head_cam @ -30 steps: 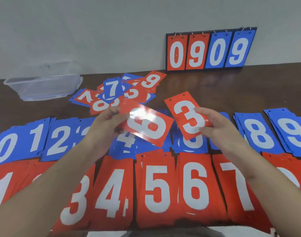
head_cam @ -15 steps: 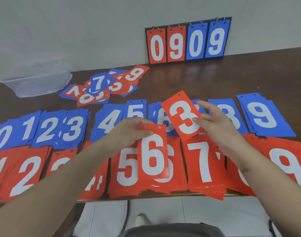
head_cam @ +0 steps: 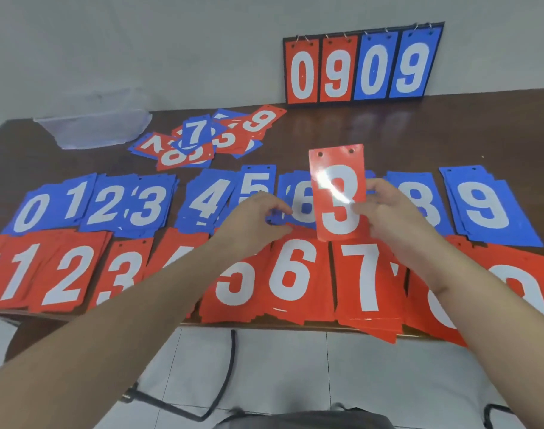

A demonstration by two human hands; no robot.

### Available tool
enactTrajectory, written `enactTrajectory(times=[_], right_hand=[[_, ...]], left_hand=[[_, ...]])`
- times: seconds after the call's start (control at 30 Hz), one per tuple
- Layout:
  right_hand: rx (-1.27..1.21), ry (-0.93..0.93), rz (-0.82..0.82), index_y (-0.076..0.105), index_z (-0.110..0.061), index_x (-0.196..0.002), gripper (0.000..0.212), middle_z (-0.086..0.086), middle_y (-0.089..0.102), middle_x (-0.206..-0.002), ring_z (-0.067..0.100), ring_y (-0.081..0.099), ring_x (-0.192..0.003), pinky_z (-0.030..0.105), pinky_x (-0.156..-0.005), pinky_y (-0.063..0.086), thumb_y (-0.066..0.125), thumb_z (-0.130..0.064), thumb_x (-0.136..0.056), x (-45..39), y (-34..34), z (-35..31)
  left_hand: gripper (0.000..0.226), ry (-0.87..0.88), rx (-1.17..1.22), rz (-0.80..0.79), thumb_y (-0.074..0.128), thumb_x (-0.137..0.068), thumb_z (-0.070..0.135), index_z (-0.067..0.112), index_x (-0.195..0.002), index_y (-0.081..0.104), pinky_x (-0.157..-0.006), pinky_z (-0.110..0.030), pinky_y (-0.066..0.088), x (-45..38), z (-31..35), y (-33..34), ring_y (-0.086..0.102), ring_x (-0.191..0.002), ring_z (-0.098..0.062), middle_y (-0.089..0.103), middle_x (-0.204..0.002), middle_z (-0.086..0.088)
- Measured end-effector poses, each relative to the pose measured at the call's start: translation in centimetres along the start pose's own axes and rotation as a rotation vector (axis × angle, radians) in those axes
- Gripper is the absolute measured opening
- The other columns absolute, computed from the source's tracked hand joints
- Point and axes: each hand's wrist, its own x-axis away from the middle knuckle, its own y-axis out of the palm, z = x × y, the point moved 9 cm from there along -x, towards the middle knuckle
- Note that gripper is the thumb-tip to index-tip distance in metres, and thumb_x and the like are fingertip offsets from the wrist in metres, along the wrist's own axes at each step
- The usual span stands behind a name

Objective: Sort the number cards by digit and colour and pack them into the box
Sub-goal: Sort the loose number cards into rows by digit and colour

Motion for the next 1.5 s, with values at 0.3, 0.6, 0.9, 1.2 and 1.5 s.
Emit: enactTrajectory(times=[0.3, 0.6, 0.9, 1.2, 1.5], right_hand=[[0.056, -0.001, -0.094, 0.073, -0.022, -0.096, 0.014, -0.005, 0.078, -0.092, 0.017, 0.074, -0.088, 0.034, -0.079, 0.057, 0.062, -0.03, -0.098, 0.5, 11.1, -3.6], [0.001, -0.01, -0.326, 0.021, -0.047, -0.149, 0.094, -0.002, 0.07, -0.115, 0.016, 0.075, -0.093, 0.034, -0.07, 0.062, 0.071, 0.005, -0.088, 1.4, 26.0, -6.7], [0.136, 0.037, -0.412, 0.054, -0.027, -0.128, 0.041, 0.004, 0.078, -0.097, 0.018, 0.076, -0.084, 0.036, -0.077, 0.063, 0.069, -0.01, -0.094, 3.0, 33.2, -7.8], [0.81, -0.291, -0.294, 0.057, -0.034, -0.126, 0.035, -0.007, 0.066, -0.105, 0.011, 0.061, -0.095, 0.023, -0.073, 0.046, 0.069, -0.034, -0.093, 2.8, 37.3, -8.0], [0.917, -0.468, -0.209, 0.056, -0.03, -0.134, 0.045, -0.008, 0.058, -0.129, 0.015, 0.045, -0.121, 0.031, -0.101, 0.04, 0.069, -0.038, -0.092, 0.4, 36.1, -9.0]], left_hand=[[0.01, -0.17, 0.162, 0.247, 0.064, -0.096, 0.028, 0.038, -0.094, 0.065, -0.073, -0.018, 0.049, 6.2, -10.4, -10.3, 0.059, -0.095, 0.0, 0.06, -0.108, 0.018], [0.008, -0.331, 0.214, 0.412, 0.061, -0.099, 0.027, 0.032, -0.103, 0.065, -0.067, -0.02, 0.046, 15.0, -23.0, -18.8, 0.061, -0.089, 0.004, 0.063, -0.109, 0.018], [0.012, -0.294, 0.274, 0.414, 0.059, -0.1, 0.022, 0.029, -0.108, 0.065, -0.072, -0.011, 0.042, 18.1, -26.8, -20.8, 0.056, -0.101, 0.006, 0.06, -0.11, 0.022], [0.013, -0.222, 0.302, 0.344, 0.059, -0.1, 0.024, 0.036, -0.101, 0.065, -0.075, -0.008, 0.039, 18.0, -27.7, -21.9, 0.055, -0.101, 0.009, 0.06, -0.109, 0.025], [0.013, -0.162, 0.258, 0.337, 0.059, -0.1, 0.021, 0.033, -0.101, 0.066, -0.066, -0.006, 0.041, 13.9, -27.2, -22.7, 0.057, -0.094, 0.01, 0.06, -0.106, 0.02]])
